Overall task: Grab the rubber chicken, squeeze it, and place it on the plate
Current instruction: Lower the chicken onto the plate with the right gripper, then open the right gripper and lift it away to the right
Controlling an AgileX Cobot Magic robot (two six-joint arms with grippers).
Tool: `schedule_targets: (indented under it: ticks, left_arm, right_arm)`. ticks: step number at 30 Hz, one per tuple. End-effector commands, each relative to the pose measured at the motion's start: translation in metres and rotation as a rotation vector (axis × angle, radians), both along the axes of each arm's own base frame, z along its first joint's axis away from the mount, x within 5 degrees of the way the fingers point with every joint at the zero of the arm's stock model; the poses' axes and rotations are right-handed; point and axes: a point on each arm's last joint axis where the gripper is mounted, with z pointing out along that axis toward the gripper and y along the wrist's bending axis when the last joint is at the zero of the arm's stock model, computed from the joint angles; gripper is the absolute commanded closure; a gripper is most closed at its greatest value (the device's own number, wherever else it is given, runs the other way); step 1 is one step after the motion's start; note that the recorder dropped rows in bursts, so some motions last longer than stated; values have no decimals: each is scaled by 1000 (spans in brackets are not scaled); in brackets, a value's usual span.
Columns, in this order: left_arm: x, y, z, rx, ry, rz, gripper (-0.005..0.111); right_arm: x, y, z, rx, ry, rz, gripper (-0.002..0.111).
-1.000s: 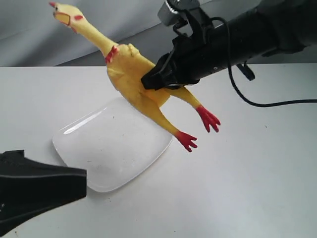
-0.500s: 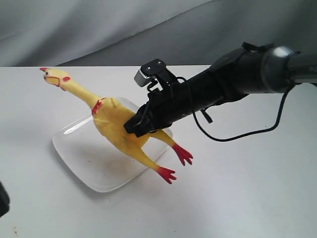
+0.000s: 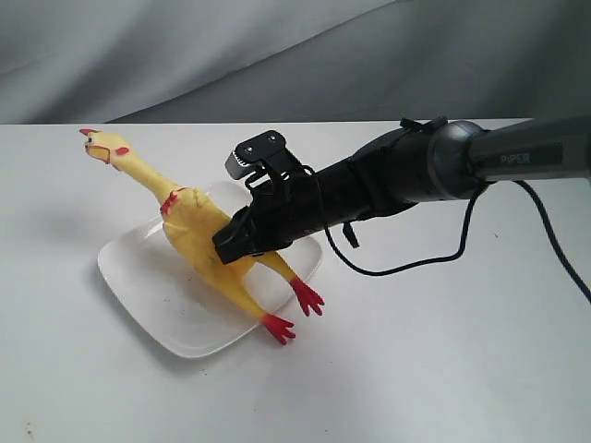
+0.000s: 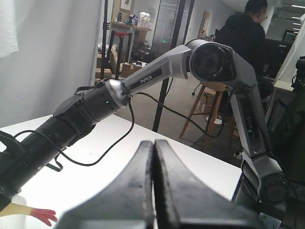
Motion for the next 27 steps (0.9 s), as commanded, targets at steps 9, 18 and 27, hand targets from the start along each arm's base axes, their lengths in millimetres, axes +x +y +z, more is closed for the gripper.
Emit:
schedule_targets:
  ticks: [9, 18, 27]
  left_arm:
    - [0, 0, 0, -18, 18, 5, 107]
    - [0, 0, 0, -19, 21, 5, 107]
    - [0, 0, 0, -18, 19, 5, 107]
  right_arm:
    - [0, 0, 9, 8, 8, -1, 46]
    - [-16, -17, 88, -87, -134, 49, 47]
    - [-60, -65, 161, -337, -225, 54, 96]
